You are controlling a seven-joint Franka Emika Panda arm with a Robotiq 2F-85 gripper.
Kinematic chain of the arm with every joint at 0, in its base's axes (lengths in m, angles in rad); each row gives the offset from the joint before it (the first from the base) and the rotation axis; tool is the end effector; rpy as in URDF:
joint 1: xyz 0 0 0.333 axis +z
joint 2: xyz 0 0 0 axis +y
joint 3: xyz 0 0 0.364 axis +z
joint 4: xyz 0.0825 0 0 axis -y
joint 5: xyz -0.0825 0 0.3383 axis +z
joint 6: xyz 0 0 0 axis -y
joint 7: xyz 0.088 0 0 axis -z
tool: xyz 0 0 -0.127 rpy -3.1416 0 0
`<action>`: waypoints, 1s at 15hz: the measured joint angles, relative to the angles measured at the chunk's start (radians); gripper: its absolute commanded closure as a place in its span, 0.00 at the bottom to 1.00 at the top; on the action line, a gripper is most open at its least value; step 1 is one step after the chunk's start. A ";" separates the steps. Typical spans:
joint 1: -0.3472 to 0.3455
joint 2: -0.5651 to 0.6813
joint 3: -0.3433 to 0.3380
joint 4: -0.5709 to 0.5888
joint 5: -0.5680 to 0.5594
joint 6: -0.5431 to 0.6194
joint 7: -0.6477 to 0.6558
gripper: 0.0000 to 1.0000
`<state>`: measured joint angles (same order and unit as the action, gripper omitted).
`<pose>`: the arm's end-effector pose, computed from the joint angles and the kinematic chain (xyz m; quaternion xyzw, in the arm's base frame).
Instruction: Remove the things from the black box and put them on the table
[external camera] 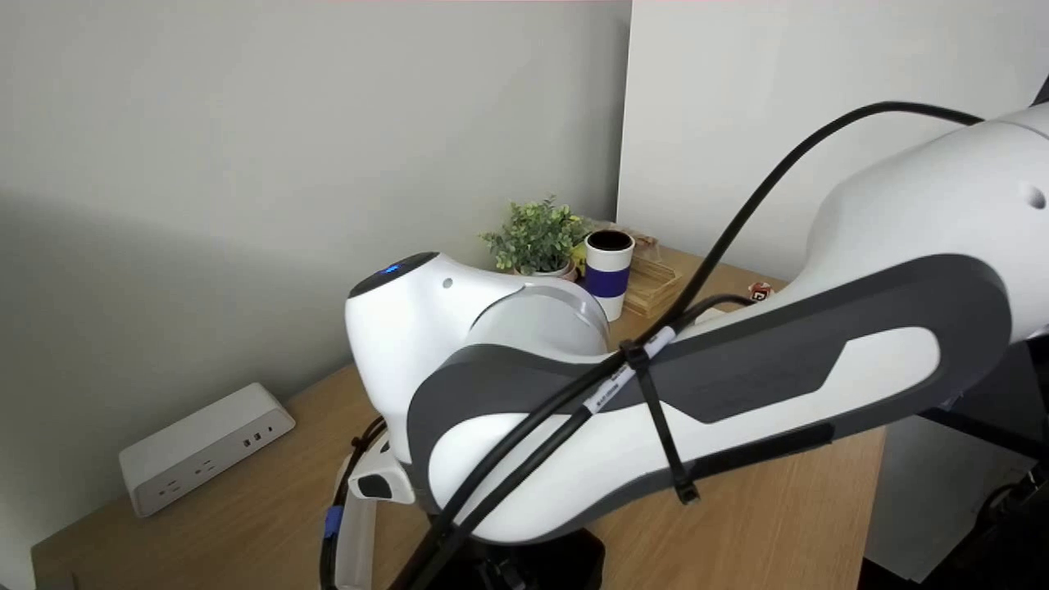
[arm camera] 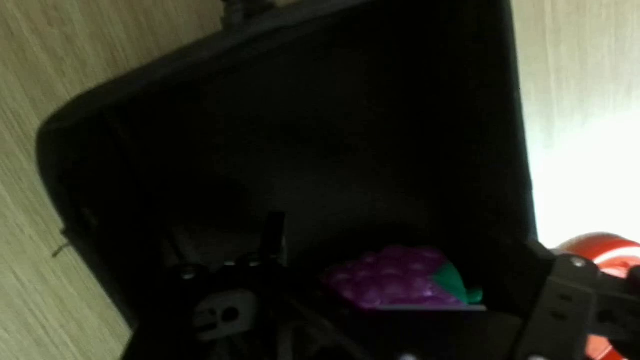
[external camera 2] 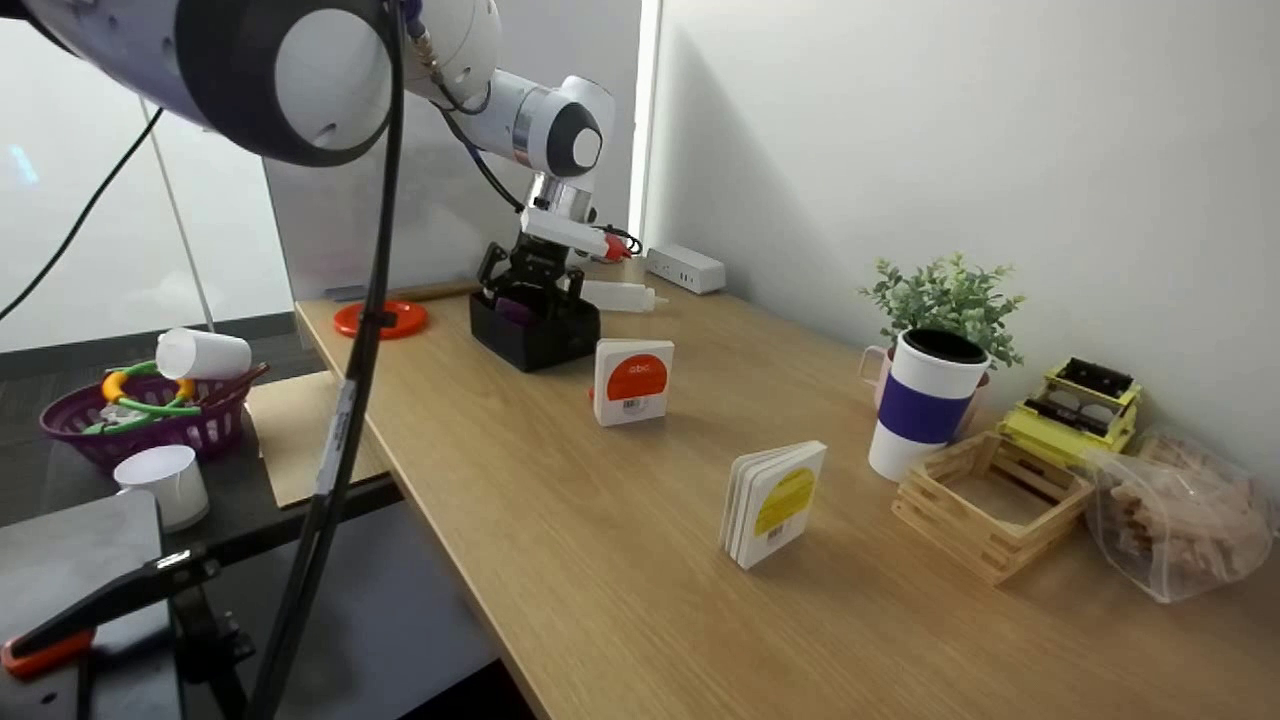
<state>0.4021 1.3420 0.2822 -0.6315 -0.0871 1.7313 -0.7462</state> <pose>0.6714 0.3869 0.1461 -0.7963 -0.5867 0.0993 0.1092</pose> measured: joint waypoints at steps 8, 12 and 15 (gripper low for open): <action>0.010 -0.011 -0.006 0.000 -0.024 -0.024 0.104 0.00; 0.031 -0.047 -0.007 0.000 -0.052 -0.065 0.162 0.00; 0.043 -0.073 -0.007 -0.001 -0.069 -0.090 0.195 0.00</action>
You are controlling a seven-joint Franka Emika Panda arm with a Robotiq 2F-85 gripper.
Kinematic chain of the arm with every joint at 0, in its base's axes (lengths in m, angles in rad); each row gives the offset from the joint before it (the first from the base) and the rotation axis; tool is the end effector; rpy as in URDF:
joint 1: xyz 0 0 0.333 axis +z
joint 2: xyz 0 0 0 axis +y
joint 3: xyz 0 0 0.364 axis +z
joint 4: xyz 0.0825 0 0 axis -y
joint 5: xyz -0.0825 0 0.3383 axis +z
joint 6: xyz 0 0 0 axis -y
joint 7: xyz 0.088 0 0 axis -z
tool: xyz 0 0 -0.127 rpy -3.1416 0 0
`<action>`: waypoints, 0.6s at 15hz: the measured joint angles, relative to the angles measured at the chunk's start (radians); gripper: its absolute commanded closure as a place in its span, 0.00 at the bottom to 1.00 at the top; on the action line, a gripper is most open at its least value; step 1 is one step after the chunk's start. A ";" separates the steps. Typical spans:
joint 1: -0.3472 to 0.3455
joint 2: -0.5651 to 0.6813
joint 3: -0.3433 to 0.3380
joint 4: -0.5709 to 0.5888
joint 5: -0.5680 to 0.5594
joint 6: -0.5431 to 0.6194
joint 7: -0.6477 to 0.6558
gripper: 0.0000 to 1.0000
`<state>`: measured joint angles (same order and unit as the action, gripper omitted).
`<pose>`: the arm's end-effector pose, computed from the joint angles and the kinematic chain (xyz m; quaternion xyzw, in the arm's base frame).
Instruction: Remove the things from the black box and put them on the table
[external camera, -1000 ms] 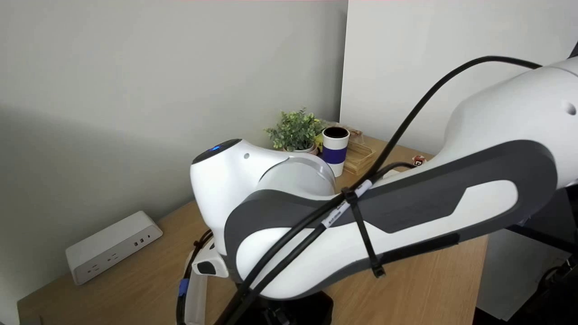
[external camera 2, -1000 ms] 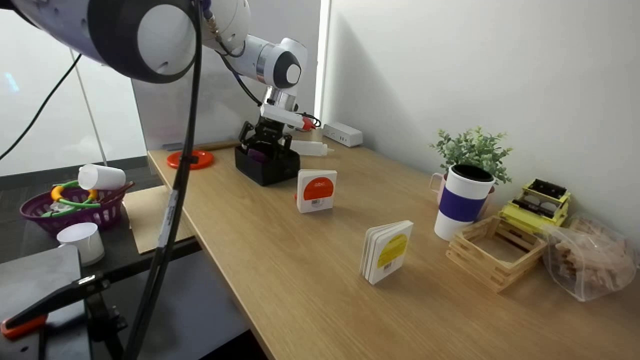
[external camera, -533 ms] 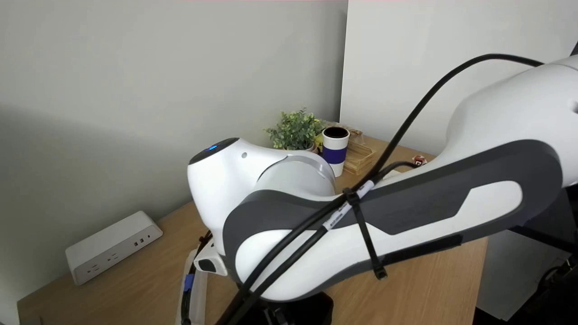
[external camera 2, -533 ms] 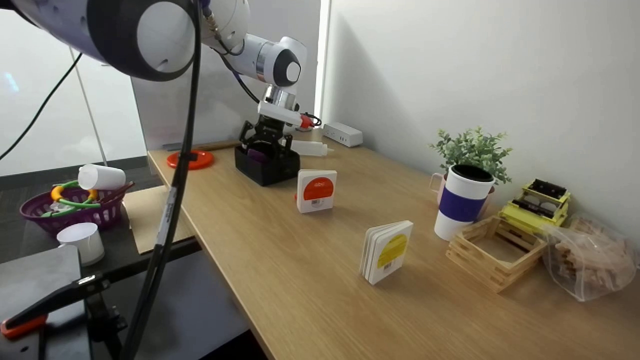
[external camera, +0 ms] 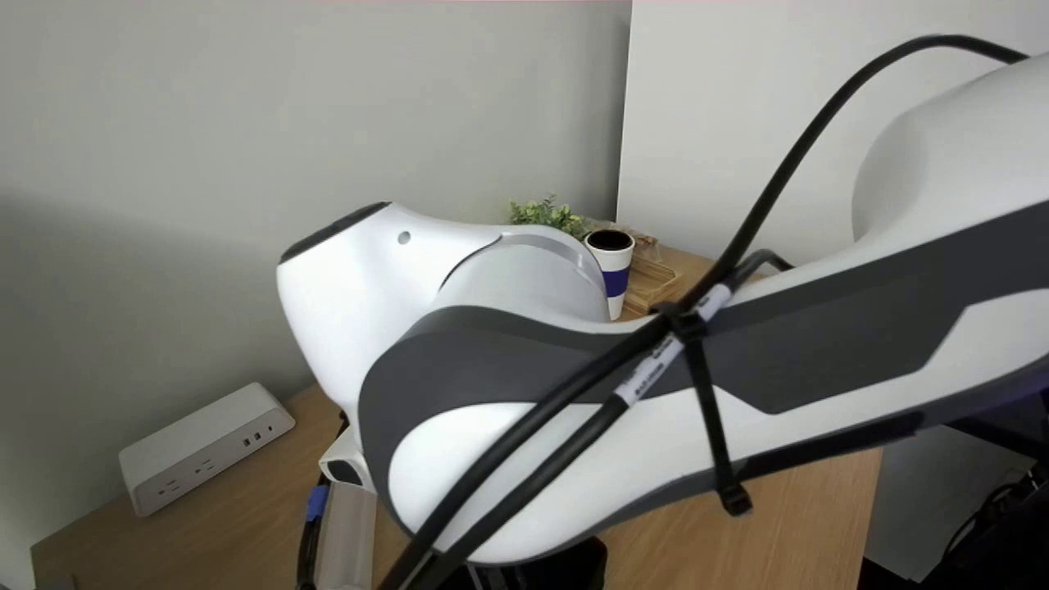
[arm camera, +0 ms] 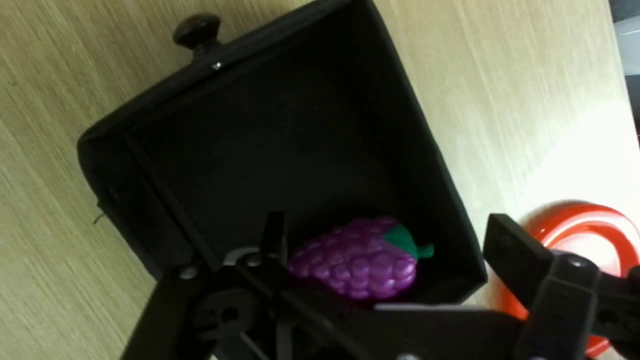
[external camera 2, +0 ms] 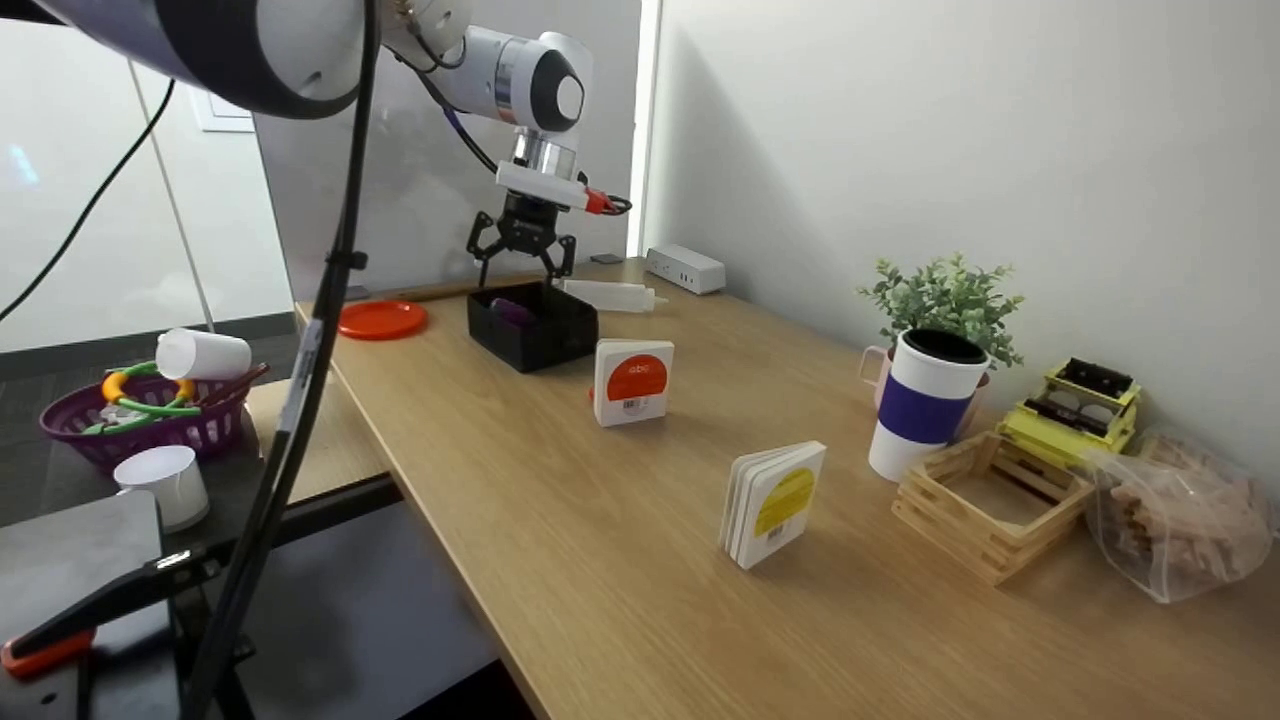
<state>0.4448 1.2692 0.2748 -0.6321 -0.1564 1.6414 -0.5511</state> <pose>0.6590 0.4050 0.1950 -0.8339 -0.5359 0.1201 0.0547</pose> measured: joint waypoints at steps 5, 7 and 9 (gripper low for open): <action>0.003 -0.010 0.000 -0.001 -0.004 -0.005 -0.003 0.00; 0.003 -0.009 0.000 -0.001 -0.004 -0.004 -0.031 0.00; 0.003 -0.008 0.000 -0.001 -0.004 -0.003 -0.072 0.00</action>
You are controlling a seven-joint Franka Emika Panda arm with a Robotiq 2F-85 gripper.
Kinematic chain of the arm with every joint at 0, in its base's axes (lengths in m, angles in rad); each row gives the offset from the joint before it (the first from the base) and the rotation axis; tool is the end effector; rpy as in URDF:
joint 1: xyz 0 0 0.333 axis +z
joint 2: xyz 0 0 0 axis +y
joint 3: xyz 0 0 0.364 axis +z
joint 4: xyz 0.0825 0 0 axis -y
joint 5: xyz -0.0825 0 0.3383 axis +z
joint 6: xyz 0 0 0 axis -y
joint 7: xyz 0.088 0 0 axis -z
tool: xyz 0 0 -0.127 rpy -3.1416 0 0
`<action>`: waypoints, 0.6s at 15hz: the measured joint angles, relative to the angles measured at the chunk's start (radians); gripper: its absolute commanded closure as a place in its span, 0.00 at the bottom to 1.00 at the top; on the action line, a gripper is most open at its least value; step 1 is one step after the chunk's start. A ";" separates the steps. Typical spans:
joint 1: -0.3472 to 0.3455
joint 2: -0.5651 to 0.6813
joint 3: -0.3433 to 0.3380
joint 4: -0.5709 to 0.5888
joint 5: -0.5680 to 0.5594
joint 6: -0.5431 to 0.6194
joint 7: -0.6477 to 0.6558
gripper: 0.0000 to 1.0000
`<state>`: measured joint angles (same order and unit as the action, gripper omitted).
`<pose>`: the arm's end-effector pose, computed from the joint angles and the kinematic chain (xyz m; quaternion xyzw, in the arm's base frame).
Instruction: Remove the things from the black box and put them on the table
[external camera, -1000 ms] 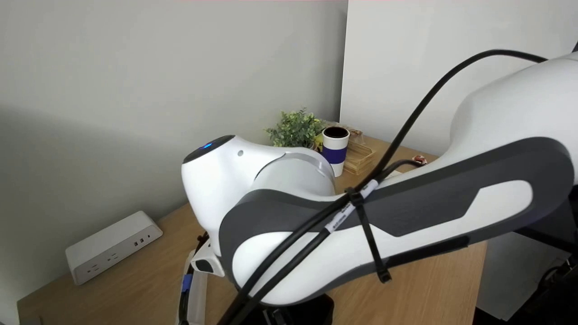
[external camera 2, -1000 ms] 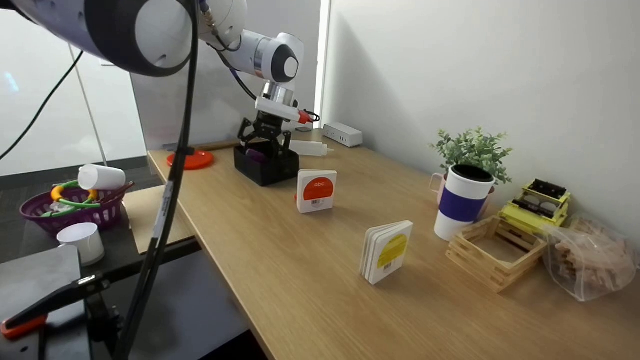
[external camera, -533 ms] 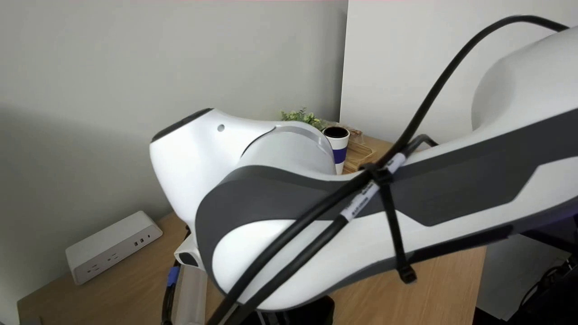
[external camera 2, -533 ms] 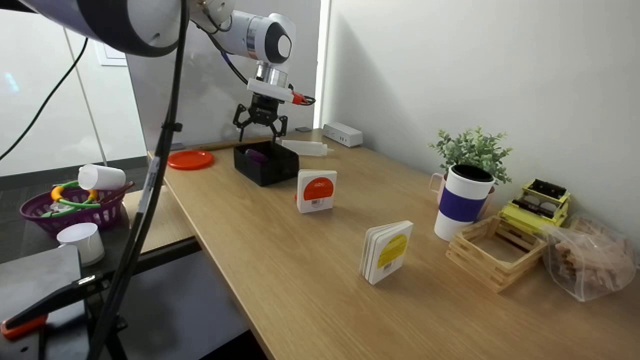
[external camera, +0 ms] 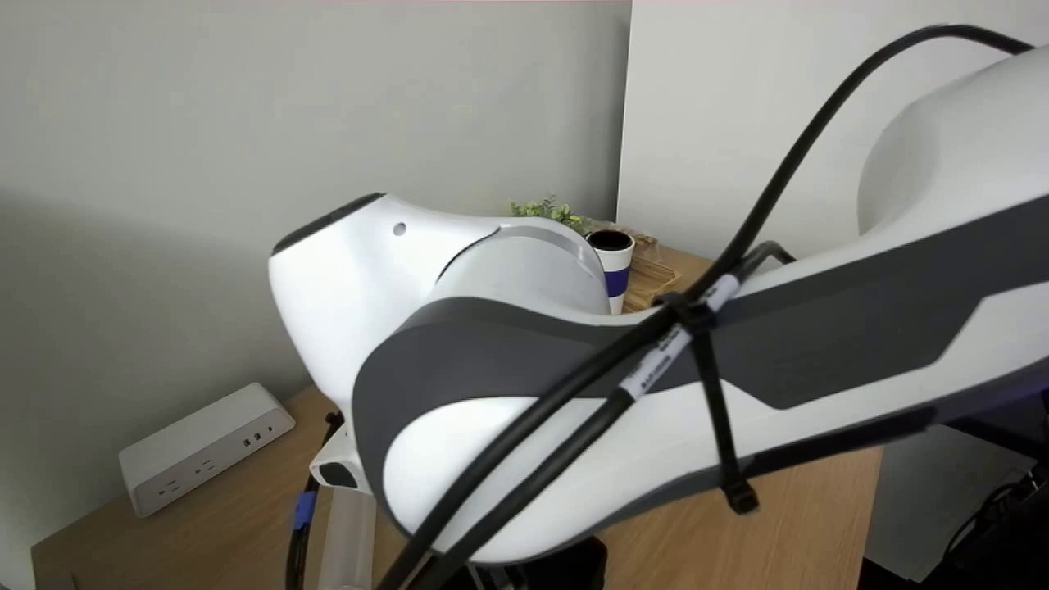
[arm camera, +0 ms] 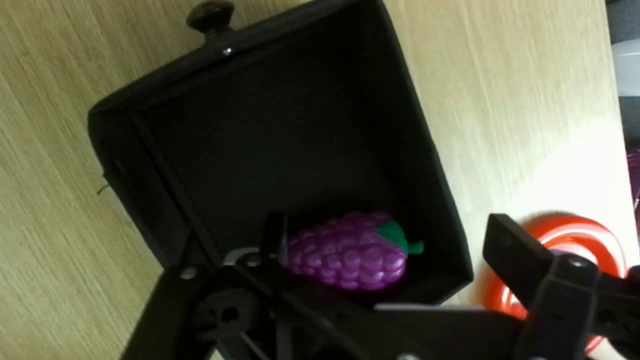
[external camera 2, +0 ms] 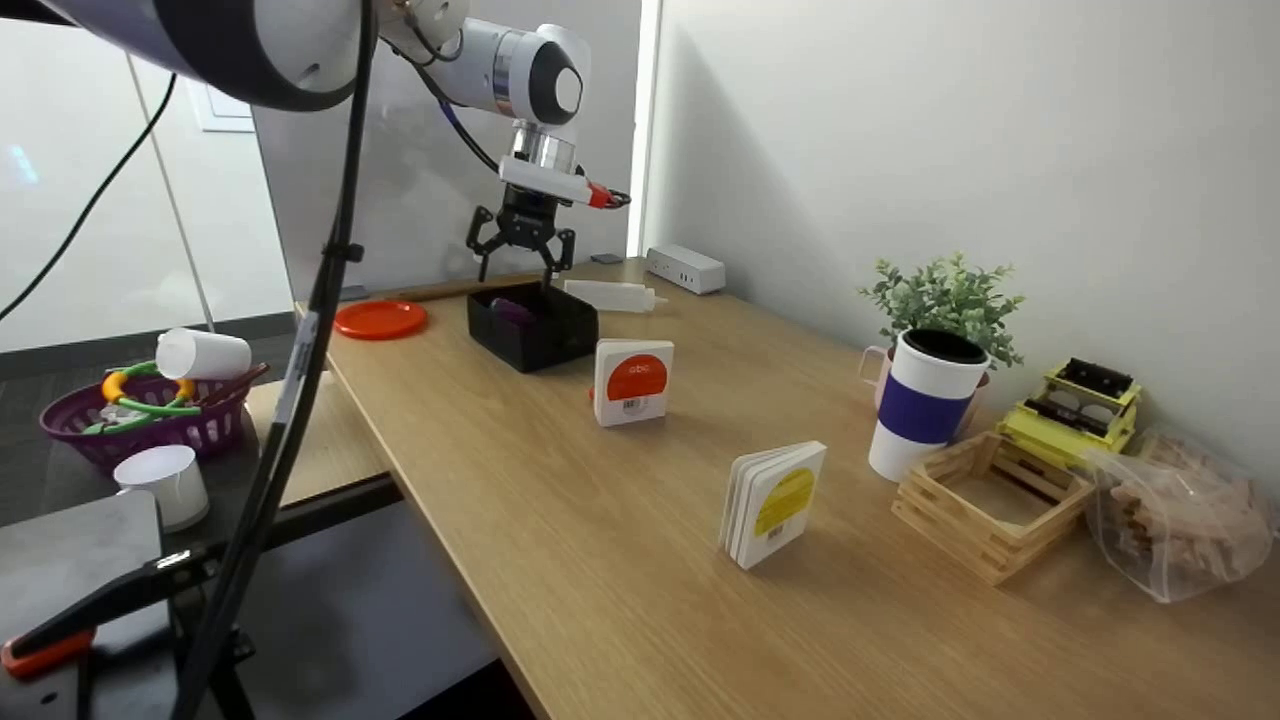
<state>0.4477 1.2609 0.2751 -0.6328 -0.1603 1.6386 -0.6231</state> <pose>0.6585 0.4069 0.2009 -0.8132 -0.5676 0.1158 0.0564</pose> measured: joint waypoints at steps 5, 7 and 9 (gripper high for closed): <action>0.000 0.007 0.001 0.000 0.000 0.034 -0.130 0.00; 0.000 0.011 0.004 0.000 0.000 0.060 -0.185 0.00; 0.000 0.016 0.008 0.000 0.001 0.077 -0.234 0.00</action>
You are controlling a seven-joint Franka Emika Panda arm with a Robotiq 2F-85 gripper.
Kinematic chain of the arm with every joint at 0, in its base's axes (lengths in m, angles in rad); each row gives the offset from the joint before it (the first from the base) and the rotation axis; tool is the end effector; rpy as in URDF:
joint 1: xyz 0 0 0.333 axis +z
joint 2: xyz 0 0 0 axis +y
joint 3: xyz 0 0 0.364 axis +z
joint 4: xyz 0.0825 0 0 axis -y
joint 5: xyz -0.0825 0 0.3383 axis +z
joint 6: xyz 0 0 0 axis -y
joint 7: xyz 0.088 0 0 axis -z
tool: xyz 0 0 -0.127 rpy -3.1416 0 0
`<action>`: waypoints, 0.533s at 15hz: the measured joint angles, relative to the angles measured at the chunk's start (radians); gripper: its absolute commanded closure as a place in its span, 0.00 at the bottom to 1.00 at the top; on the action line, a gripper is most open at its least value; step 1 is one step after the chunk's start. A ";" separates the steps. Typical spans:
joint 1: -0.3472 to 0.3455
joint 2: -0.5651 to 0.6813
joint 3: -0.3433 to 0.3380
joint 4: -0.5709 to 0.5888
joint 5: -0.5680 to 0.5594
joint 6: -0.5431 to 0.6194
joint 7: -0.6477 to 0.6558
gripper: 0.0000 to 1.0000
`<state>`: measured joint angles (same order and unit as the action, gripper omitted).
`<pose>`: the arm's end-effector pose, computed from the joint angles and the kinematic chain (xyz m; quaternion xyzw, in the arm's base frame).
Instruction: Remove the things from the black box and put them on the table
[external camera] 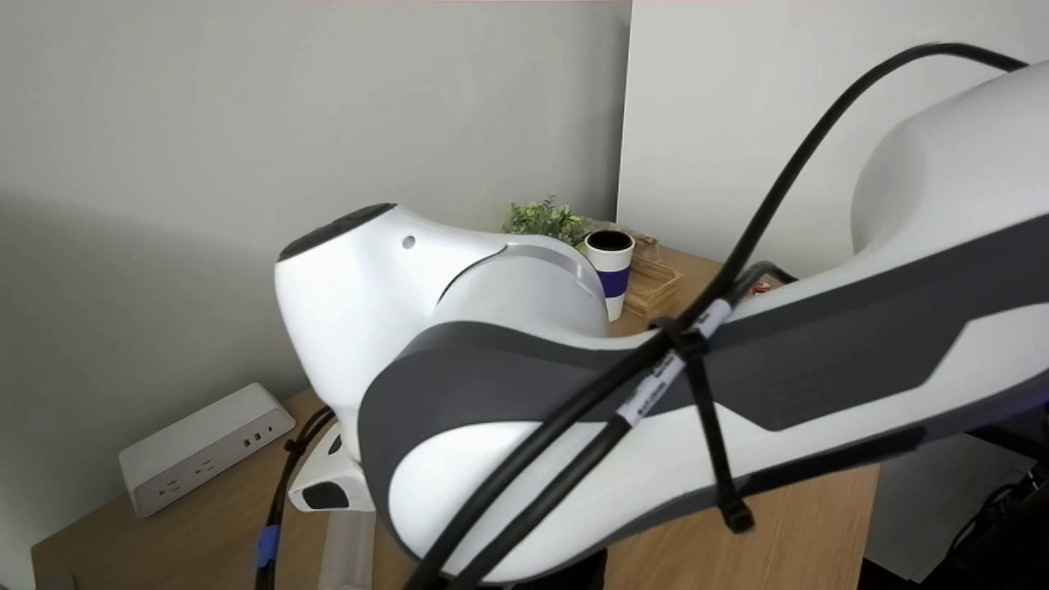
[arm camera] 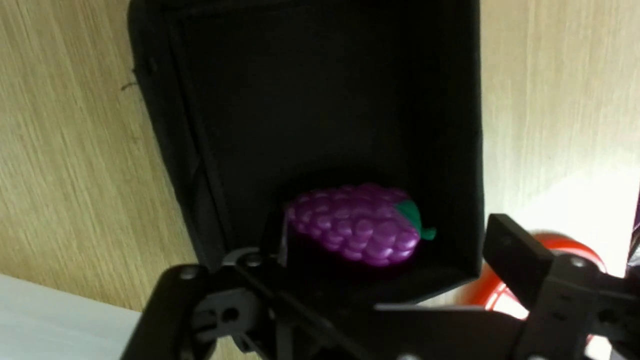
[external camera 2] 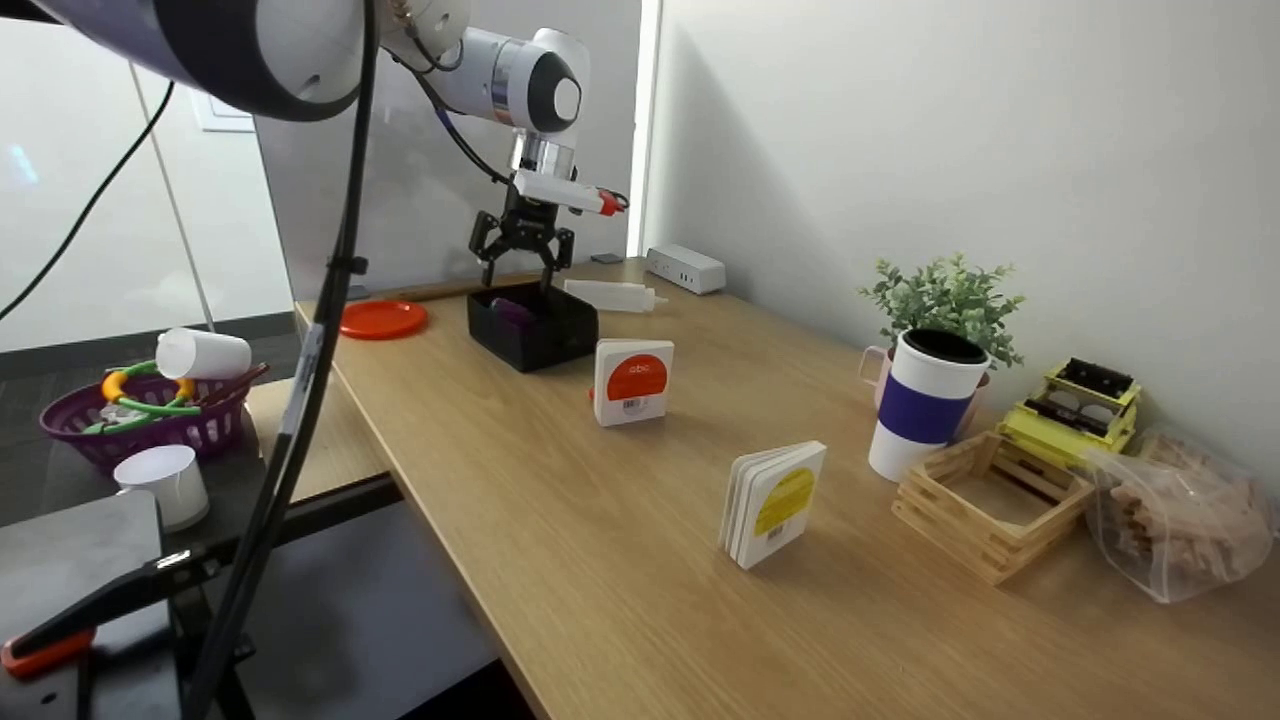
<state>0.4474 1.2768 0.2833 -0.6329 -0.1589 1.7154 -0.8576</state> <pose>0.6645 0.4141 0.1939 -0.7441 -0.6598 0.0772 0.0710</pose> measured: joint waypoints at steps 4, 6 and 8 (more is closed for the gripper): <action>0.000 0.016 0.010 0.000 0.002 0.019 -0.065 0.00; 0.000 0.022 0.015 0.000 0.003 0.020 -0.085 0.00; 0.000 0.026 0.020 0.000 0.004 0.020 -0.098 0.00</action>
<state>0.4471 1.3029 0.3033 -0.6328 -0.1549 1.7355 -0.9555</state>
